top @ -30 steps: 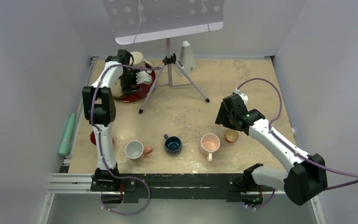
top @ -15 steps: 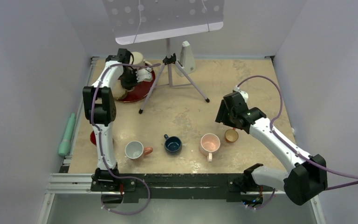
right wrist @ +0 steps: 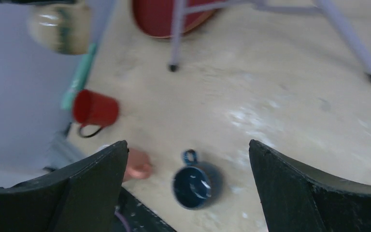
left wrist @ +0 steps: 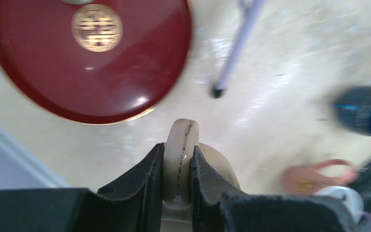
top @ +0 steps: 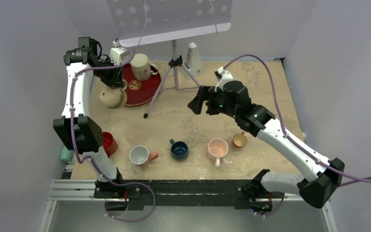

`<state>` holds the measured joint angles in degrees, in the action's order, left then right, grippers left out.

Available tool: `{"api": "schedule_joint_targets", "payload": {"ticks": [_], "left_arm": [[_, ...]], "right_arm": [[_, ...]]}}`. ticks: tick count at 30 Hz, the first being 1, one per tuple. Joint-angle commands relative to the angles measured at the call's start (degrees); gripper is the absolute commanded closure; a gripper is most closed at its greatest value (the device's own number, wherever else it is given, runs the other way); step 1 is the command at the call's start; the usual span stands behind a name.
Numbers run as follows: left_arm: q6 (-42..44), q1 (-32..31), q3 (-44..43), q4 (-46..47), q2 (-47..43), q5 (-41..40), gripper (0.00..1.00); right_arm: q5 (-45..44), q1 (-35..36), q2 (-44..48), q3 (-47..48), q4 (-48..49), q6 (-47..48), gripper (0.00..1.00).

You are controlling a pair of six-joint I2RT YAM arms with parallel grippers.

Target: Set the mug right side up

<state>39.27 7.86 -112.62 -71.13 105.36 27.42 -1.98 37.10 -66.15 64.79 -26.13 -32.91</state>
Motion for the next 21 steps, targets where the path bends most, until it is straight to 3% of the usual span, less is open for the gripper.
{"api": "schedule_joint_targets", "payload": {"ticks": [1,6,11,21], "left_arm": [[-13.05,-1.08,0.11,-6.50,-9.67,20.06,1.00],[-22.17,-1.09,0.75,-7.20,-14.46,28.45,1.00],[-28.17,-1.35,3.13,-2.35,-19.53,36.67,1.00],[-34.44,-1.46,10.66,7.82,-24.15,38.04,1.00]], "right_arm": [[14.15,7.08,-6.02,5.29,20.48,-0.87,0.01],[24.10,8.88,-12.84,5.05,42.58,-8.82,0.01],[28.88,10.57,-22.47,11.83,46.59,-13.87,0.01],[38.18,12.22,-30.80,14.50,53.11,-18.87,0.02]]}}
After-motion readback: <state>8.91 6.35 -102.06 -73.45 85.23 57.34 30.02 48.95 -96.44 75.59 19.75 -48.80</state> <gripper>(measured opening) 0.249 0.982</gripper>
